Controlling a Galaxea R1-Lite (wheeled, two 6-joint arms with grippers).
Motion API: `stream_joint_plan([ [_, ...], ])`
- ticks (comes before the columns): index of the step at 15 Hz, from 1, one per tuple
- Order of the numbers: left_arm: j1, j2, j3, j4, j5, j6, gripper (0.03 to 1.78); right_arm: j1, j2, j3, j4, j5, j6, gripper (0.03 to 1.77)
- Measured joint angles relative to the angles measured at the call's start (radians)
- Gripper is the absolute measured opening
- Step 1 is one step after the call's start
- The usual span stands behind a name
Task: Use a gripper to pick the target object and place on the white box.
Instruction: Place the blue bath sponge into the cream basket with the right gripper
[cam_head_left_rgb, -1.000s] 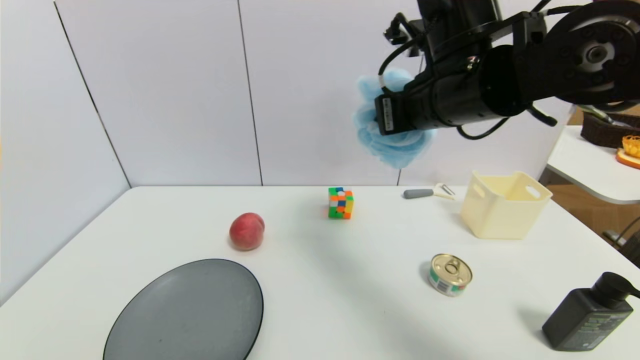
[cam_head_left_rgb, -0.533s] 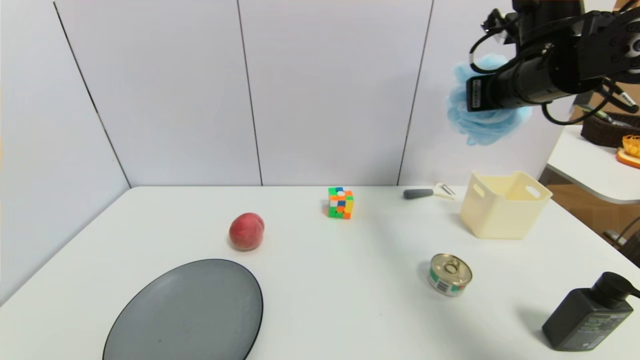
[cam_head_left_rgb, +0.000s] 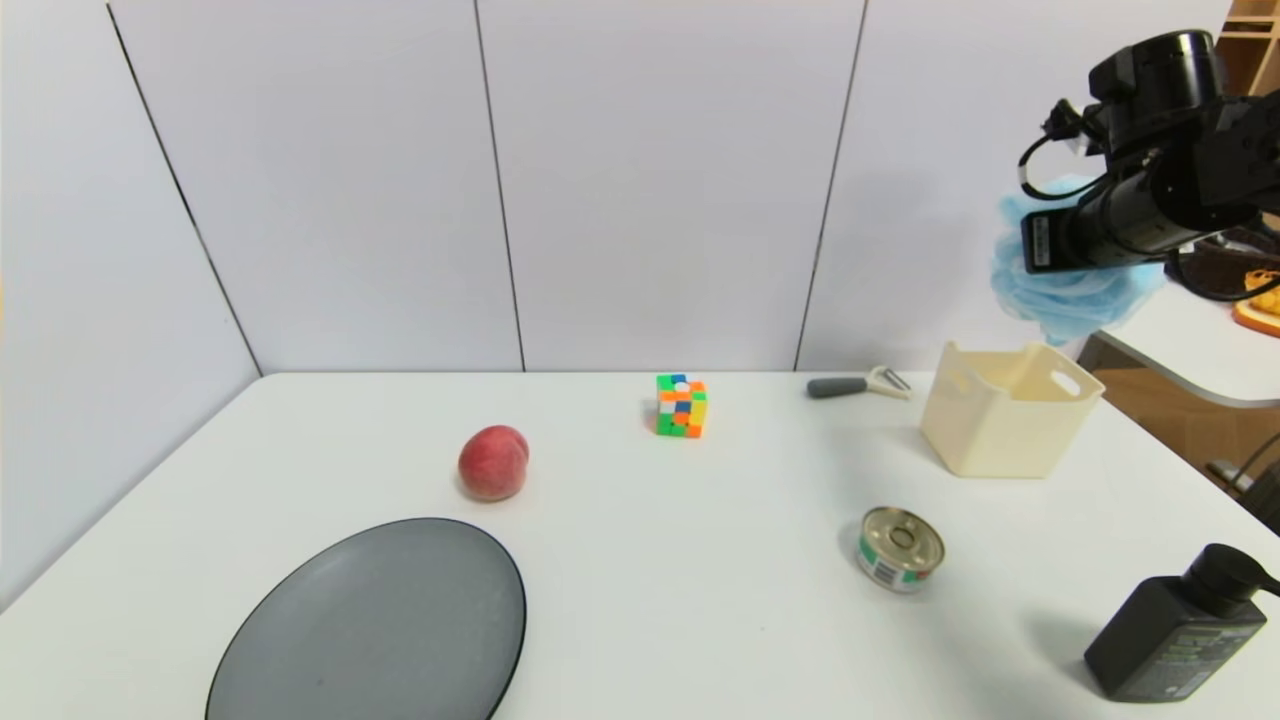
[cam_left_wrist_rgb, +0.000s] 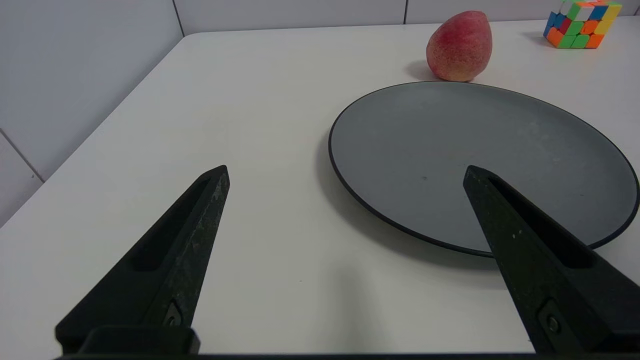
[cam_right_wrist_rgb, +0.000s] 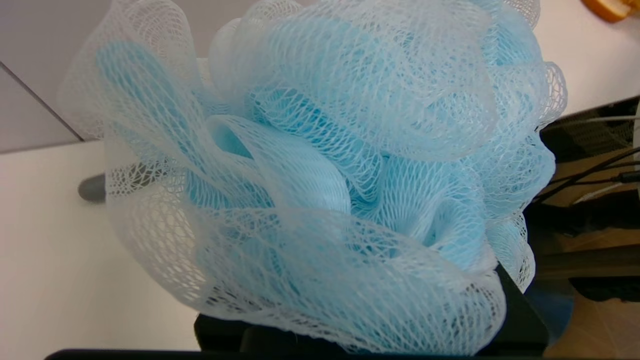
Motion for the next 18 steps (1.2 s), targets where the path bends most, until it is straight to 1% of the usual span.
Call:
stream_joint_plan([
  [3,0.0,0.0,0.0,0.0,0.0,0.0,1.69,-0.027,-0.002,0.078,0.002,0.078,0.006,0.69],
  [8,0.0,0.0,0.0,0.0,0.0,0.0,1.69,-0.054,-0.01,0.099,0.001,0.083,-0.002,0.69],
  [15,0.0,0.0,0.0,0.0,0.0,0.0,1.69,-0.053,-0.011,0.13,-0.006,0.088,0.01,0.68],
  [16,0.0,0.0,0.0,0.0,0.0,0.0,1.69,-0.051,-0.011,0.134,-0.011,0.089,0.011,0.83],
  [18,0.0,0.0,0.0,0.0,0.0,0.0,1.69,-0.049,-0.01,0.138,-0.012,0.089,0.012,1.02],
])
